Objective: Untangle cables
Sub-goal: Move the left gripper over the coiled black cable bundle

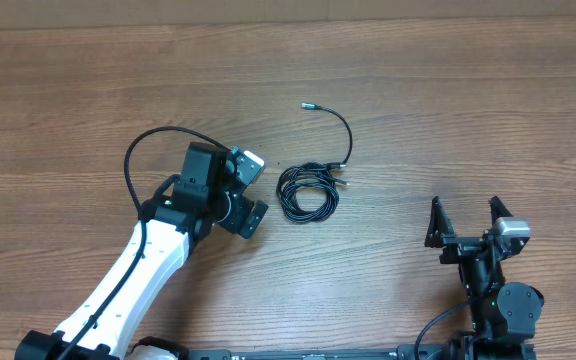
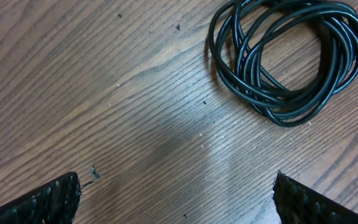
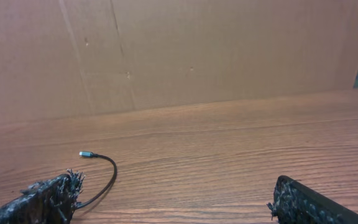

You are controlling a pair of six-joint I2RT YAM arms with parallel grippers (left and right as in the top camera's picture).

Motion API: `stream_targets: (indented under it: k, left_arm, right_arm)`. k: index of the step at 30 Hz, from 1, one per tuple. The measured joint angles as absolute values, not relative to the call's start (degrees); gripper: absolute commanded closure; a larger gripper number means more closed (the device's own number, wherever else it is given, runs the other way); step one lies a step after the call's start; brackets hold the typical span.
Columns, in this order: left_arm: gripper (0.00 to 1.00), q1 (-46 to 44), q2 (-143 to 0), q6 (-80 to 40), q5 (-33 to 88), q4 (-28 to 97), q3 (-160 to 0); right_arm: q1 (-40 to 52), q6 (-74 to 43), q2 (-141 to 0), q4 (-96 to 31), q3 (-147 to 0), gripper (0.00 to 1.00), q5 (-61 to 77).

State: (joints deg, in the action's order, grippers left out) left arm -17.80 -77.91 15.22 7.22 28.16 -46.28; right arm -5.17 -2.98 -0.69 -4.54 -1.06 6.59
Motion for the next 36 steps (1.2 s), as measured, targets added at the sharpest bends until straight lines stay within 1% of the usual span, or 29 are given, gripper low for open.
stream_targets:
  k: [10,23,36]
  left_arm:
    - [0.00,-18.4,-80.9,15.2,7.2,30.3,-49.4]
    - [0.00,-22.1,-94.8,15.2,7.2,38.3,-59.8]
    - [0.00,-22.2,-96.7,15.2,8.8,36.6,-60.8]
  right_arm:
    - [-5.2,-3.0,-0.7,-4.6,-1.1,0.00,6.6]
    - [-5.2,-3.0,-0.7,-4.5,-1.1,0.00,6.6]
    - [-5.2,-3.0,-0.7,-4.6,-1.1,0.00,6.6]
